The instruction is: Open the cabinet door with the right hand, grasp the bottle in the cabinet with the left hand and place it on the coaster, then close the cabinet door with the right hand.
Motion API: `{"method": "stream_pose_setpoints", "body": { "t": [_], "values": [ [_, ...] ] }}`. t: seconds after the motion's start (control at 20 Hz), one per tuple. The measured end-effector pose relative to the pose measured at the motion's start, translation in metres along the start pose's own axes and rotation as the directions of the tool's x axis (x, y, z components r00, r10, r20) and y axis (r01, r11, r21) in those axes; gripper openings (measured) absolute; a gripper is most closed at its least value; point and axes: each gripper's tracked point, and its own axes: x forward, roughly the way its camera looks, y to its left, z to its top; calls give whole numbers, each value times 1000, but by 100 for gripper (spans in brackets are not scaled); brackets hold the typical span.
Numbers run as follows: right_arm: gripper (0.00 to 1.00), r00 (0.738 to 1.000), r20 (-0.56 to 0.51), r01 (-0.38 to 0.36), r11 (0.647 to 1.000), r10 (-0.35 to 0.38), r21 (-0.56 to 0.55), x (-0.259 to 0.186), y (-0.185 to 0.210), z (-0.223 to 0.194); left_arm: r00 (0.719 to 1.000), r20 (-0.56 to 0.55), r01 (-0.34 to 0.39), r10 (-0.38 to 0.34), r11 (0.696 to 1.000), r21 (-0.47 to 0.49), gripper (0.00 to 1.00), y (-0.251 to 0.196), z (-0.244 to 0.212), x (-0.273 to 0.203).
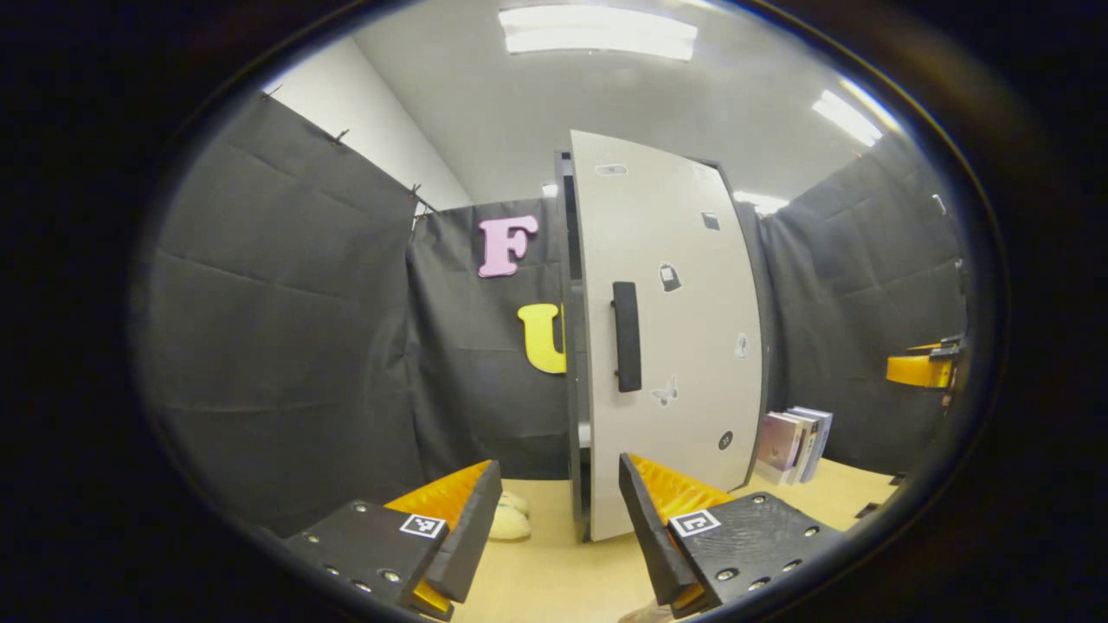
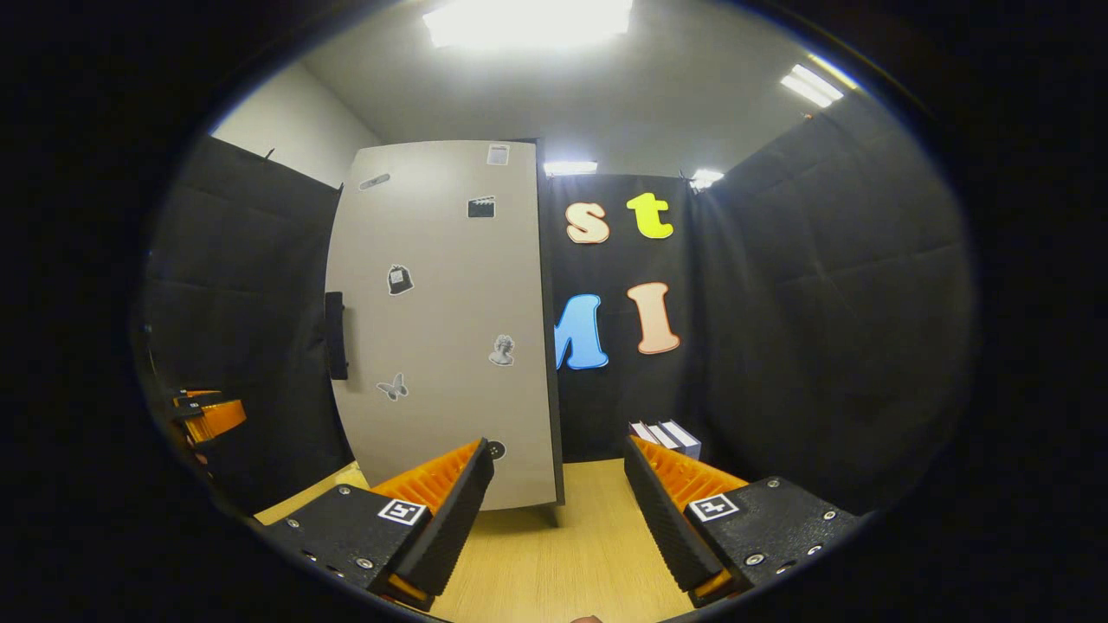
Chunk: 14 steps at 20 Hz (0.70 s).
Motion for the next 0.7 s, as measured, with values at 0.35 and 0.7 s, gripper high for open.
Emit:
{"method": "stream_pose_setpoints", "body": {
  "t": [0.35,0.7],
  "values": [
    [94,1000,13,11,1000,-11,-2,1,-9,-1,1000,-2,-5,5,1000,-9,75,1,2,8],
    [94,999,26,19,1000,-19,6,4,-8,0,1000,-3,-11,11,1000,-12,75,0,2,11]
  ]
}}
